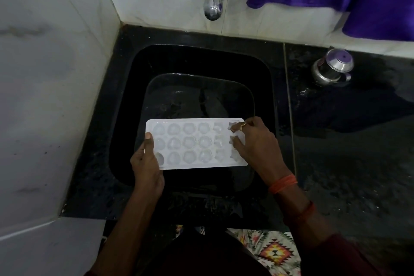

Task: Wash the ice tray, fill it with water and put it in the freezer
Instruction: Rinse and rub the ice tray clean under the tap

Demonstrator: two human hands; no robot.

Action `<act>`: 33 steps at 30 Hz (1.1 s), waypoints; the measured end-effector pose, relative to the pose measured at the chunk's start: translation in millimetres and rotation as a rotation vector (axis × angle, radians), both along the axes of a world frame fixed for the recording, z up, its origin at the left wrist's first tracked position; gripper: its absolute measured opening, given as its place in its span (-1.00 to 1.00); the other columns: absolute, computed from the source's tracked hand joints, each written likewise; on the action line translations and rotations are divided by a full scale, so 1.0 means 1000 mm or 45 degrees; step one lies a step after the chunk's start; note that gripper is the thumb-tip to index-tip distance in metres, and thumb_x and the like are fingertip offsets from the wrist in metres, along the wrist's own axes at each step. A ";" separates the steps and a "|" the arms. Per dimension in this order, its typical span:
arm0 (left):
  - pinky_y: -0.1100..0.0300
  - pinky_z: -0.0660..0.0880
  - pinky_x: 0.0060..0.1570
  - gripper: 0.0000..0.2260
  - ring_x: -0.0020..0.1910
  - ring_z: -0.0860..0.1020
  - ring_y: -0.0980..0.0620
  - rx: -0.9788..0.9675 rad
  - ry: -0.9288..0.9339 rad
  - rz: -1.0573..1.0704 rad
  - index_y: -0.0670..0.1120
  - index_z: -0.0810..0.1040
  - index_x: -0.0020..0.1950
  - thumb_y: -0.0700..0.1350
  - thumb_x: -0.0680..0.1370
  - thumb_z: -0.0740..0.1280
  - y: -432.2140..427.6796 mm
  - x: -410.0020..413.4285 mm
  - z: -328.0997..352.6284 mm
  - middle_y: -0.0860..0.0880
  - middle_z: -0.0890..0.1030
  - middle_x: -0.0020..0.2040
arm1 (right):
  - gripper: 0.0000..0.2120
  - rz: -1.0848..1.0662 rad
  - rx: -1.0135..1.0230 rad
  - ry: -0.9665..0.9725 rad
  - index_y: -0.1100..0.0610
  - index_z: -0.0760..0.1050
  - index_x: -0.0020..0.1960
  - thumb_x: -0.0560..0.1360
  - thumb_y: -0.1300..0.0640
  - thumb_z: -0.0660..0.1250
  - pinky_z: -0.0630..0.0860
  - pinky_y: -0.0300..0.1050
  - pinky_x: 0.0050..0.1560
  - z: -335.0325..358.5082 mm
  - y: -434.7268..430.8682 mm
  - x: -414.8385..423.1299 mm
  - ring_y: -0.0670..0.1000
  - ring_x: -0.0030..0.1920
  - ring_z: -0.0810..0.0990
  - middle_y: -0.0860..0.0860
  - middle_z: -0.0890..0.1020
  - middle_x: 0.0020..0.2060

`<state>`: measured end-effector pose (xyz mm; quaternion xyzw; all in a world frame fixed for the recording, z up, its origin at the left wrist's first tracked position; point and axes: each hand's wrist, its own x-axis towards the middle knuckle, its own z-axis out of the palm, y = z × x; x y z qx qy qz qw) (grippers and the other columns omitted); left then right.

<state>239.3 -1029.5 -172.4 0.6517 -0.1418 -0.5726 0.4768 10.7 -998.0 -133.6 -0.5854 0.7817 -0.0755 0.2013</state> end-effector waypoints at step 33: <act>0.04 0.68 -0.13 -0.78 -0.08 0.72 -0.03 -0.016 -0.006 -0.008 -0.06 0.66 0.00 0.05 0.65 0.31 -0.006 -0.003 0.005 0.02 0.75 -0.13 | -0.73 -0.010 -0.088 -0.113 -0.04 0.52 0.19 0.56 -0.13 0.35 0.52 0.02 0.17 0.006 0.012 0.003 0.05 0.29 0.56 -0.04 0.25 0.56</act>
